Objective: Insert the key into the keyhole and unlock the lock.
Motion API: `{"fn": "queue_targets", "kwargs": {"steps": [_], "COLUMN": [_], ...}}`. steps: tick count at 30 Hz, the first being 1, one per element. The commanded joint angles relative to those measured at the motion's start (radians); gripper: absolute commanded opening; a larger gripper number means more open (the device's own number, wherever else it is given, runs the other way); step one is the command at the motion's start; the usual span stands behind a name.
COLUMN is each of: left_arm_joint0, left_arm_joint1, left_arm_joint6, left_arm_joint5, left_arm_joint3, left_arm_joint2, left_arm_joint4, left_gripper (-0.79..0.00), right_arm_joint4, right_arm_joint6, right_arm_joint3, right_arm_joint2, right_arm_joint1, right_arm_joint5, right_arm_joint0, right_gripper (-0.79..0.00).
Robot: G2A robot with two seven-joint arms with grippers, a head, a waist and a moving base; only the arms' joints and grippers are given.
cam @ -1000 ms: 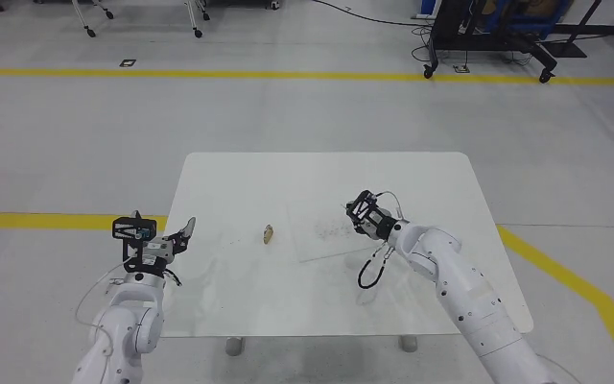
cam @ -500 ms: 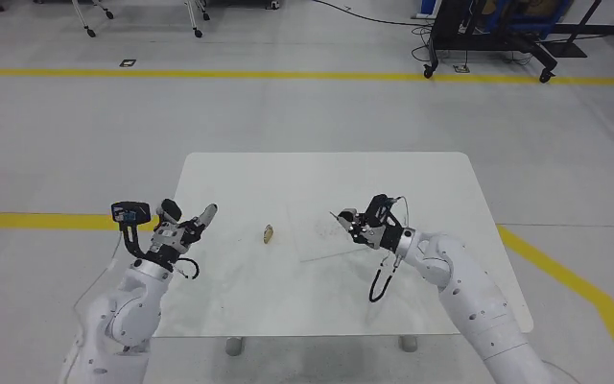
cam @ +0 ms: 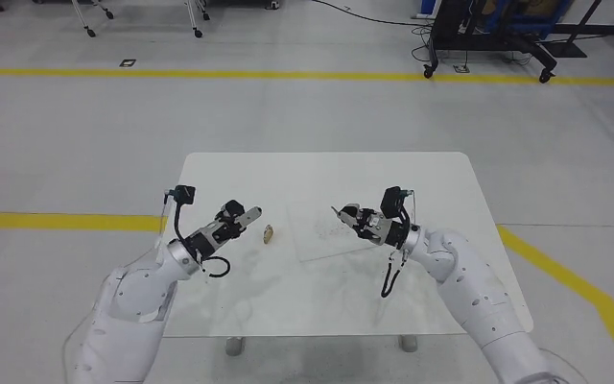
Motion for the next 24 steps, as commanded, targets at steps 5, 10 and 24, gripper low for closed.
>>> {"fn": "queue_targets", "kwargs": {"steps": [5,10,24], "left_arm_joint0": [-0.081,-0.169,-0.167], "left_arm_joint1": [-0.010,-0.014,-0.005], "left_arm_joint6": [-0.191,-0.305,-0.309], "left_arm_joint5": [-0.021,-0.064,-0.176], "left_arm_joint3": [0.167,0.252,0.237], "left_arm_joint2": [0.088,0.135,0.166], "left_arm_joint4": [-0.373,-0.451,-0.320], "left_gripper": [0.000,0.000,-0.157], "right_arm_joint4": [0.299,0.803,1.403], "right_arm_joint6": [0.045,0.331,0.812], "right_arm_joint3": [0.059,0.120,0.224], "right_arm_joint2": [-0.106,-0.288,-0.407], "right_arm_joint1": [-0.025,-0.039,-0.049], "right_arm_joint5": [-0.069,-0.069,-0.067], "right_arm_joint0": [0.012,0.085,0.178], "right_gripper": [-0.785,-0.785,-0.785]}}
